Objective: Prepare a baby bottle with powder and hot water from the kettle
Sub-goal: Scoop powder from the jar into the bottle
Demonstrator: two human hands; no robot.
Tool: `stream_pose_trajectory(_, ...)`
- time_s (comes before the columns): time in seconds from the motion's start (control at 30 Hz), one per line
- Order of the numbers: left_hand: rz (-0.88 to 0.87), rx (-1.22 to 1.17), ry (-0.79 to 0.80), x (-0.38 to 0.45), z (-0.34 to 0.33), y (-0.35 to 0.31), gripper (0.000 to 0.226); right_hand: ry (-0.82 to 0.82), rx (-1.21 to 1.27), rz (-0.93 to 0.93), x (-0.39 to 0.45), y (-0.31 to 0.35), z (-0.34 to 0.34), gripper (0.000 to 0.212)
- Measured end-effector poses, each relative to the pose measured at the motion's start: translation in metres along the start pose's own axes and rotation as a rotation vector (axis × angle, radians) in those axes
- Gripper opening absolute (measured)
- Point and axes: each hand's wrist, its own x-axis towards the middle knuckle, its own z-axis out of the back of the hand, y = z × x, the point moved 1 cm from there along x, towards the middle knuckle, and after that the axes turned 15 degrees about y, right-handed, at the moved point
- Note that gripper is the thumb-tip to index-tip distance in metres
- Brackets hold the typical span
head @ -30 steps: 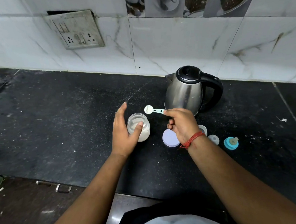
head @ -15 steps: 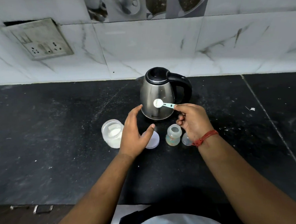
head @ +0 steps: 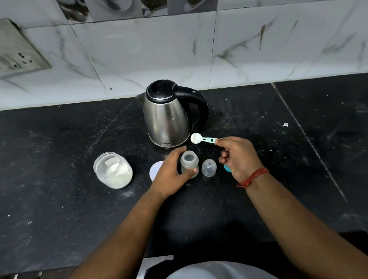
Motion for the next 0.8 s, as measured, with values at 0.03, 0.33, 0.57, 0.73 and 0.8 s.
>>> stream_pose_trajectory(0.03,-0.005,-0.002,-0.001,0.001,-0.001,0.000,0.062,0.000,-0.002,-0.006,0.000,-0.001,0.001,0.008)
stream_pose_trajectory(0.33,-0.025,0.007,-0.169,-0.008,0.012,-0.008,0.047,0.067,-0.029,0.020,0.002,0.000,-0.002,0.004)
stream_pose_trajectory(0.57,-0.063,0.122,-0.237,-0.021,0.030,-0.011,0.048,0.093,-0.321,0.121,-0.002,0.002,-0.022,0.009)
stream_pose_trajectory(0.73,-0.063,0.154,-0.250,-0.027,0.038,-0.008,0.051,0.056,-0.593,0.278,-0.006,0.000,-0.040,0.009)
stream_pose_trajectory(0.8,-0.056,0.152,-0.252,-0.029,0.041,-0.007,0.052,0.044,-0.725,0.367,-0.009,-0.001,-0.048,0.010)
